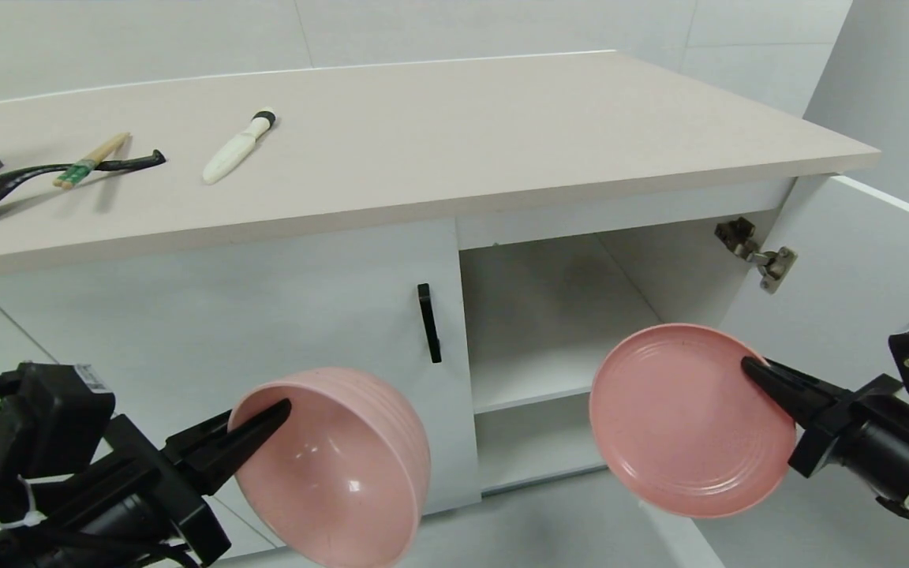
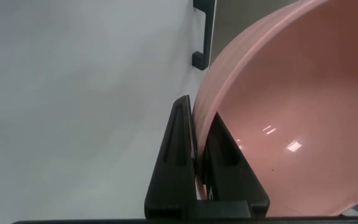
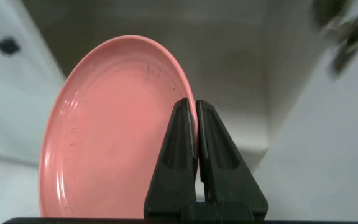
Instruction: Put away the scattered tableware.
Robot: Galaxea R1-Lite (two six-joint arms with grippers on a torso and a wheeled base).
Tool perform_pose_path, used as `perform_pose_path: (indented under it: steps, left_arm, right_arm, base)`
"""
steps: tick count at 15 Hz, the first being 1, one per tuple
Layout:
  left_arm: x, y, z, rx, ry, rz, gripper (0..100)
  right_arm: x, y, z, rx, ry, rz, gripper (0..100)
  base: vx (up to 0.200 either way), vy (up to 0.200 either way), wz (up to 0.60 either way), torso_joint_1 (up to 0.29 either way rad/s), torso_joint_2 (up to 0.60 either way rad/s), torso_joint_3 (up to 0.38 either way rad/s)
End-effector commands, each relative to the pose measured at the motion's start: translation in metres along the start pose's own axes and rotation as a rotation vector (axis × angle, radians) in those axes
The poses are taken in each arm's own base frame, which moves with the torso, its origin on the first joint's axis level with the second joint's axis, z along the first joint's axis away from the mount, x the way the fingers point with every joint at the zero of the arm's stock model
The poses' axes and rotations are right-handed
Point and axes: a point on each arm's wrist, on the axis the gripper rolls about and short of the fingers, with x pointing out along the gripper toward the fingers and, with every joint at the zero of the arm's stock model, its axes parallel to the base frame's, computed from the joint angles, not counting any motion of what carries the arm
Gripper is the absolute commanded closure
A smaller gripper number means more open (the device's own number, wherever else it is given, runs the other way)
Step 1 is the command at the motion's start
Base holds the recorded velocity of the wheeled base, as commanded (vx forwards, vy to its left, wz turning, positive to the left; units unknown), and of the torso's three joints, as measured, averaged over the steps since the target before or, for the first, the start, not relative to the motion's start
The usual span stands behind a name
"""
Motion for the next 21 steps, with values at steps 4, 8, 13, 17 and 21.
perform_pose_path:
  steps: [4,8,13,17,21]
  left_arm:
    - [-0.002,0.003,0.001,0.005,-0.012,0.023,100]
    - [-0.003,0.004,0.0,0.039,-0.003,0.029,100]
    - [-0.003,0.006,-0.005,0.035,0.026,0.046,100]
    - [-0.001,0.007,-0.007,0.038,0.037,0.046,100]
    - [-0.001,0.007,-0.007,0.037,0.032,0.047,100]
  right_arm:
    - [0.039,0.008,-0.021,0.102,0.077,0.047,100]
    - [0.074,0.001,-0.03,0.13,0.07,0.028,100]
    - [0.105,-0.015,-0.048,0.154,0.077,-0.02,100]
    - [0.119,-0.024,-0.06,0.157,0.09,-0.042,100]
    - [0.133,-0.026,-0.063,0.156,0.068,-0.041,100]
  base:
    - [0.0,0.0,0.0,0.0,0.0,0.0]
    - [0.0,0.0,0.0,0.0,0.0,0.0]
    - [0.04,0.0,0.0,0.0,0.0,0.002]
    - [0.05,0.0,0.0,-0.001,0.0,0.001]
    - [0.0,0.0,0.0,0.0,0.0,0.0]
